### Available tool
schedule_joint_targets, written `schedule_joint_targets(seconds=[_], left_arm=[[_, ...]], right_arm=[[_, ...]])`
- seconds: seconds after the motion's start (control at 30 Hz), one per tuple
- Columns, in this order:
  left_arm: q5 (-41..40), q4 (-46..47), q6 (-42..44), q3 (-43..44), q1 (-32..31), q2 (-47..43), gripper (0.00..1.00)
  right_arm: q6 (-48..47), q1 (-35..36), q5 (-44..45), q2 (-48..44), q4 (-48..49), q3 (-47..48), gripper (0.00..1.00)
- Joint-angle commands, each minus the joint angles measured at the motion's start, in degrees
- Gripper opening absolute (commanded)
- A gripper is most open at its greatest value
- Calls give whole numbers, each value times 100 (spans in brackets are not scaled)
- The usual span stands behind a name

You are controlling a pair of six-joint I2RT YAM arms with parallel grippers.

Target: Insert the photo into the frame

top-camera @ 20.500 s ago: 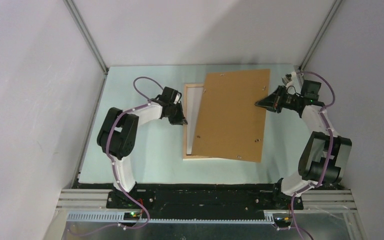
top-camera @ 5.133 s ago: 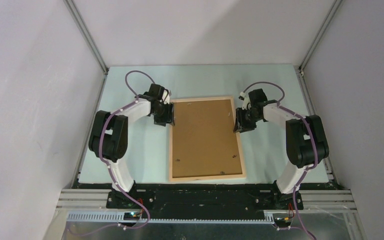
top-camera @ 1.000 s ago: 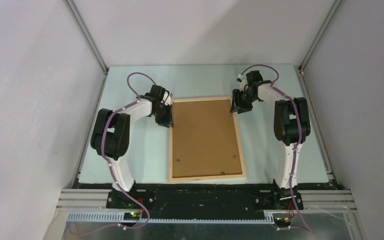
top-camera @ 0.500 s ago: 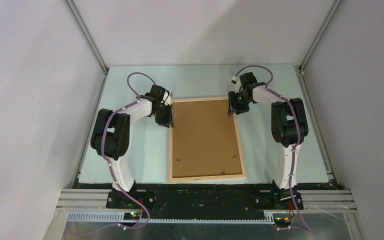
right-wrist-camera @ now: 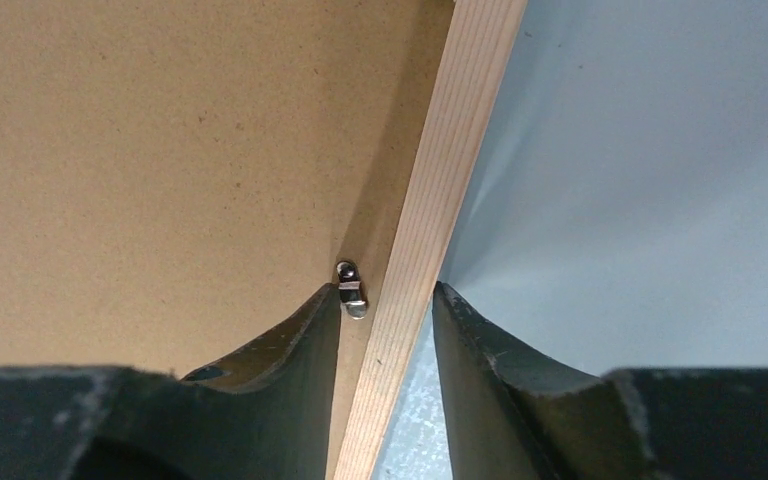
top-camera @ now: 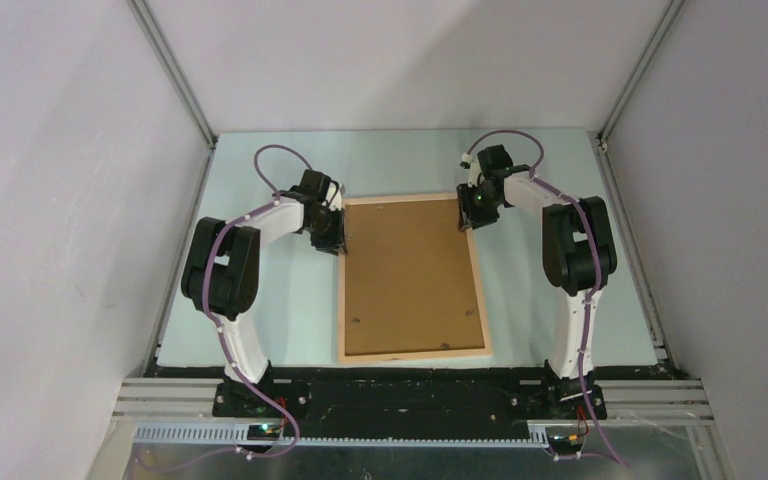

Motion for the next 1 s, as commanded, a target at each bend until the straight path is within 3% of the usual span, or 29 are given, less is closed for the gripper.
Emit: schedule_joint_targets(seconds=[0.0,0.37,0.57,0.67,0.83,0.97], left_arm=[[-100,106,113,140,-14,-105,0],[-101,108,113,134,-14,-114,0],[-91,104,113,140,-14,-109,0],[-91,103,113,143,-17,-107,0],[-93,109,113,142,-14,-113,0],[-101,110,112,142,-19,-131,0]], right_arm=[[-376,43,96,-274,-125,-57,41],[-524,39,-6,-233,-171,114,28],[-552,-29,-124,-191,-132,214,27],[-521,-95,-188,-189,-107,281,31],[-420,-224,-305,-303,-90,326,47],[-328,-357,-446,-463,-103,328,52]])
